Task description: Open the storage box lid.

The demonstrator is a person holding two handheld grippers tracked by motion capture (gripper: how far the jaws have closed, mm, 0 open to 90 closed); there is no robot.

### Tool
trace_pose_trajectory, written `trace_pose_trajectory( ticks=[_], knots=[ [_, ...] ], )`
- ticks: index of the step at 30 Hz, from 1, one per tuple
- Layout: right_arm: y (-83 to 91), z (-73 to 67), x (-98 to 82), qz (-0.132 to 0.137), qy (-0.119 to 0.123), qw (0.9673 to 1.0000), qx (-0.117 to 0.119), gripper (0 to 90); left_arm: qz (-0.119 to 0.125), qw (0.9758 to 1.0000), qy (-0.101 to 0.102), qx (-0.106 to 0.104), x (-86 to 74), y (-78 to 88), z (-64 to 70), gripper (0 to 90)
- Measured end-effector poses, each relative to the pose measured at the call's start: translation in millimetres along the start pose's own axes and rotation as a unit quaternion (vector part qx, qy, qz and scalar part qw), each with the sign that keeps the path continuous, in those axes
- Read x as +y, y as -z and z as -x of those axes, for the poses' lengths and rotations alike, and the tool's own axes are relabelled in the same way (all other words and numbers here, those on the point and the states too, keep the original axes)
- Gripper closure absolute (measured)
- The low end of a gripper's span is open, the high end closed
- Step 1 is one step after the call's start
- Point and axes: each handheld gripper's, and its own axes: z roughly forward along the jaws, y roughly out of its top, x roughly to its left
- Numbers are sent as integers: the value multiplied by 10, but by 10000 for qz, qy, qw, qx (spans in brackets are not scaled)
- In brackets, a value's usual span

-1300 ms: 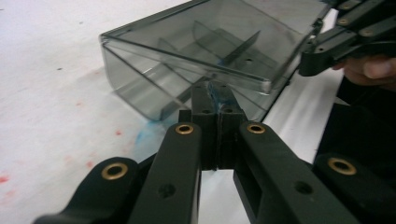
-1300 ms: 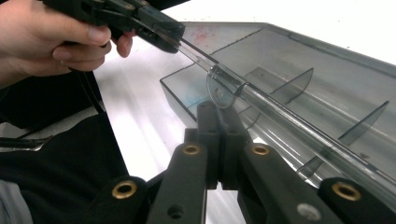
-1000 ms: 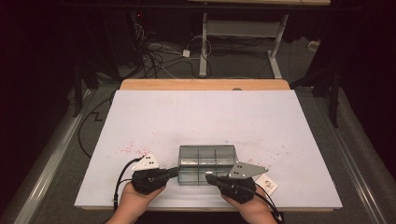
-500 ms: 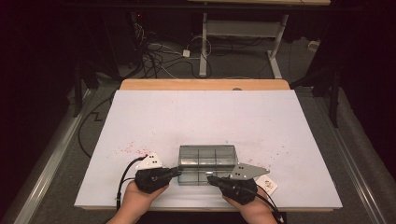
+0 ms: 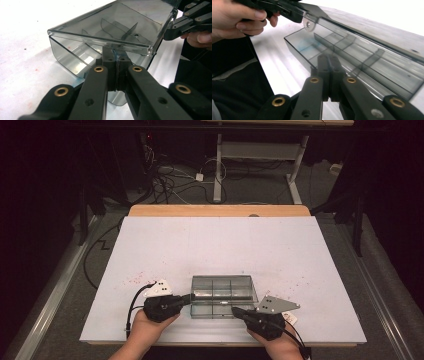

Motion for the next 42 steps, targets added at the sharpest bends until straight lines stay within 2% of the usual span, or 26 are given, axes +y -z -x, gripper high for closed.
trace_pose_trajectory(
  ticks=[17, 28, 42],
  knots=[
    [265, 200, -67, 137, -158, 9985, -507, 900, 22, 10000, 5, 9, 21, -14, -48, 876],
    [376, 311, -96, 191, -231, 9970, -709, 900, 43, 10000, -9, 15, 21, -14, -50, 876],
    [492, 511, -151, 207, -433, 9933, -1054, 900, 75, 10000, -25, 6, 20, -27, -42, 876]
  ],
)
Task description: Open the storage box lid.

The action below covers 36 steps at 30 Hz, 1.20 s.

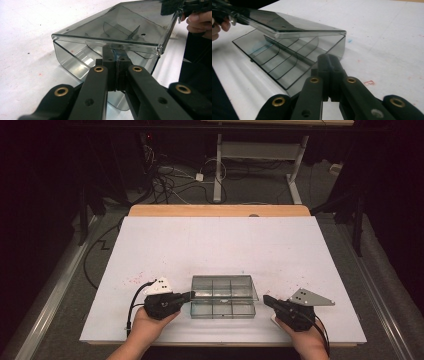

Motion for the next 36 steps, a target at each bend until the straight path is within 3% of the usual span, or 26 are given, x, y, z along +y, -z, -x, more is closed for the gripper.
trace_pose_trajectory(
  ticks=[13, 17, 27, 36],
  knots=[
    [-146, 117, 85, 43, -278, 9988, -400, 900, -52, 10000, -32, 21, -6, -32, 13, 876],
    [-198, 147, 166, 33, -144, 9983, -560, 900, -34, 10000, -40, -15, -3, -38, 20, 876],
    [-513, 317, 367, 101, -59, 9990, -435, 900, 25, 10000, -17, -54, -11, -31, 38, 876],
    [-705, 338, 493, 108, 73, 9995, -277, 900, -85, 10000, 41, 14, 80, -17, 13, 876]
  ],
)
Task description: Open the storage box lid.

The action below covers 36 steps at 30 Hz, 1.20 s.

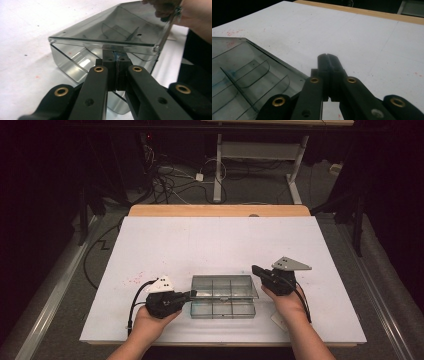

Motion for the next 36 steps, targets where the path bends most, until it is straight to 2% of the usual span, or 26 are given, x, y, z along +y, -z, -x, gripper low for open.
trace_pose_trajectory(
  ticks=[3, 10, 18, 36],
  knots=[
    [-20, -6, 20, 31, 21, 10000, 13, 900, 7, 10000, 2, 31, 51, -2, -36, 876],
    [-27, -7, 68, 88, 17, 9999, 67, 900, 192, 9998, 47, 36, 185, 1, -104, 877],
    [-42, -21, 128, 213, 37, 9997, 92, 900, 268, 9995, 4, 145, 314, 1, -178, 876],
    [-111, 42, 218, 339, 61, 9994, 69, 900, 249, 9993, 70, 280, 398, -68, -338, 877]
  ],
)
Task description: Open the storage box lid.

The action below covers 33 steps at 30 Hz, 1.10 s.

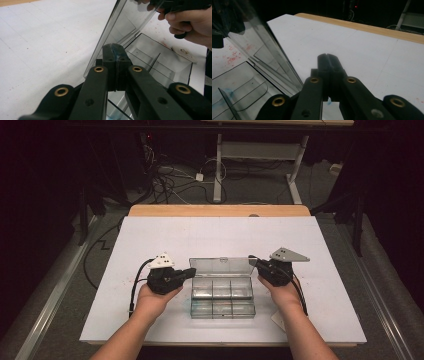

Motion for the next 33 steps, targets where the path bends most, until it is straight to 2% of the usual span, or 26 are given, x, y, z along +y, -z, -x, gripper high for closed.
trace_pose_trajectory(
  ticks=[13, 23, 28, 31, 33],
  knots=[
    [-64, 25, 26, 13, -8, 10000, 46, 900, -60, 10000, 15, 75, 4, -66, -57, 876],
    [-123, 70, 59, -5, -42, 10000, 15, 900, -50, 9999, 122, 95, 1, -96, -100, 876],
    [-159, 100, 72, -30, -120, 9999, -8, 900, -20, 9999, 116, 67, -7, -44, -95, 876],
    [-178, 120, 71, -51, -122, 9999, -22, 900, 97, 9999, 119, 16, -32, 34, -89, 876],
    [-186, 126, 68, -80, -129, 9999, -44, 900, 139, 9997, 165, 74, -67, 79, -118, 876]
  ],
)
